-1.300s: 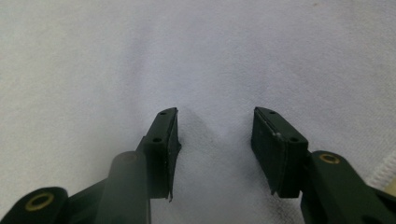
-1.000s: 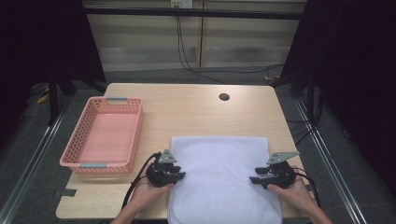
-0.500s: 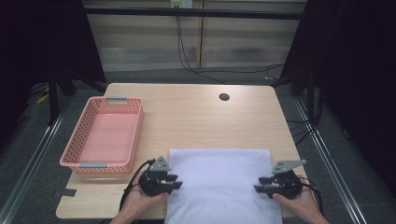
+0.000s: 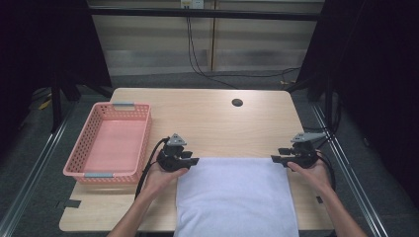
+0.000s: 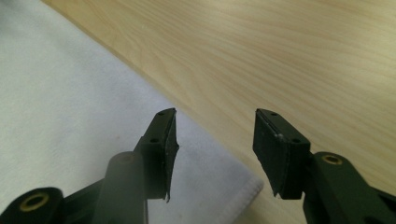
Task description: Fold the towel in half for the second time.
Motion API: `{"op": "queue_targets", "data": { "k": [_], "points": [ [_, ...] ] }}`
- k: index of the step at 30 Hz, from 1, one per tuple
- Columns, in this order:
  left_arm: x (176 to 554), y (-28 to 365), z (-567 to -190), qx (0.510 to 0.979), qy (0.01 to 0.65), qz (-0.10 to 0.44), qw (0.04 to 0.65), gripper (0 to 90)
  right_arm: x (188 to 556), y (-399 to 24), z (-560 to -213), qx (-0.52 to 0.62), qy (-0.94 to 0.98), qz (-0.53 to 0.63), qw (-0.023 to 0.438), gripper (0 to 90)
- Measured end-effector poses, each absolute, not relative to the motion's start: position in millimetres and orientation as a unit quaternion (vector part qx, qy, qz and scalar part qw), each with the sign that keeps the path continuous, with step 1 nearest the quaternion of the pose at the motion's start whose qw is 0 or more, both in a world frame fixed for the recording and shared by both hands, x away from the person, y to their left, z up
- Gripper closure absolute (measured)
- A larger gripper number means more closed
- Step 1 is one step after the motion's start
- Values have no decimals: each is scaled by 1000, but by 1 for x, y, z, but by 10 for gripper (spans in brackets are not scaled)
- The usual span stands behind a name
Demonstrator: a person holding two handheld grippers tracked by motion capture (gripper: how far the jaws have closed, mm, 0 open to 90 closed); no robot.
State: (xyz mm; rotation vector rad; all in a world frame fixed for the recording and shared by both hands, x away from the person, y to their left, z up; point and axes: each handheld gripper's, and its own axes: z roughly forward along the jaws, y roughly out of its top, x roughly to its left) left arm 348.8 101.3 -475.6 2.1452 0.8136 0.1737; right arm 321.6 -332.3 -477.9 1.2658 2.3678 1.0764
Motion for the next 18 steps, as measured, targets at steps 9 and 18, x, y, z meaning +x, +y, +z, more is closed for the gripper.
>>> {"op": "queue_targets", "data": {
  "k": [9,18],
  "points": [
    [360,114,-491,851,353,62,385,466,325,-338,-499,437,823,346,105,500],
    [362,117,-498,855,359,63,370,435,316,-343,-498,432,826,350,90,744]
  ]
}}
